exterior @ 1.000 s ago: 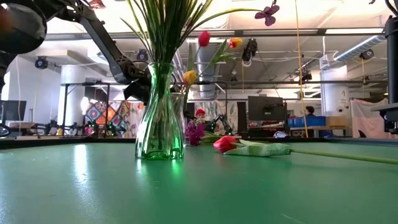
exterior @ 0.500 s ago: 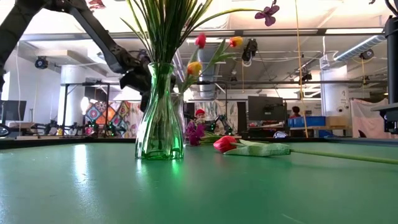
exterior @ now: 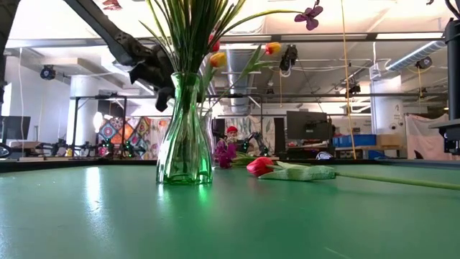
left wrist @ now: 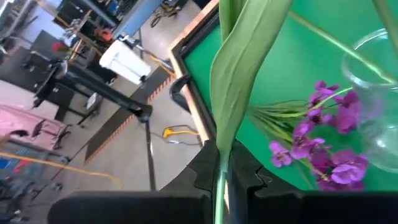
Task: Sort flowers into vase by color
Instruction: Put the yellow tulip into the transparent vase
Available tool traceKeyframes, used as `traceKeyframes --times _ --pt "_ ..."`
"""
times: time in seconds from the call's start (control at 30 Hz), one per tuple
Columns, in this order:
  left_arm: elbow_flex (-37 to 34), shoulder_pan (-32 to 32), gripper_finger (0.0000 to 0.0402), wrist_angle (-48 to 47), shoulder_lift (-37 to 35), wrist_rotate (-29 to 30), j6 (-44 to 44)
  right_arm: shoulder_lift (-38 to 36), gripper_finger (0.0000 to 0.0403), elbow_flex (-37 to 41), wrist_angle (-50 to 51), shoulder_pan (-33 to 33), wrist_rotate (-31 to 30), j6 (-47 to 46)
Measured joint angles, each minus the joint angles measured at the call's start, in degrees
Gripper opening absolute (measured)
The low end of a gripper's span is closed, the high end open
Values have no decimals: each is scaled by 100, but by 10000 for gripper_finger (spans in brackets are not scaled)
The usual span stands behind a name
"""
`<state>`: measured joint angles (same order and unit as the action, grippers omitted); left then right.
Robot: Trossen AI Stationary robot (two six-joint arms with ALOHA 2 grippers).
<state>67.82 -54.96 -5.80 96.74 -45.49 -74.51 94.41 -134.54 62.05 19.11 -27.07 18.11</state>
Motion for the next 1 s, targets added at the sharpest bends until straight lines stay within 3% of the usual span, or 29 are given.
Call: traceKeyframes --times 0.5,0.77,0.83,1.0 --pt "1059 -4 0 1 -128 1164 983 -7 196 -1 80 0 2 8" --pt "1779 -114 0 20 -128 1193 1967 -7 196 -2 104 0 4 6" --pt "2015 -203 0 15 -136 829 2545 -7 196 -2 110 0 6 -8" --pt "2622 -362 0 34 -260 -1153 4345 -7 196 -2 111 1 324 -104"
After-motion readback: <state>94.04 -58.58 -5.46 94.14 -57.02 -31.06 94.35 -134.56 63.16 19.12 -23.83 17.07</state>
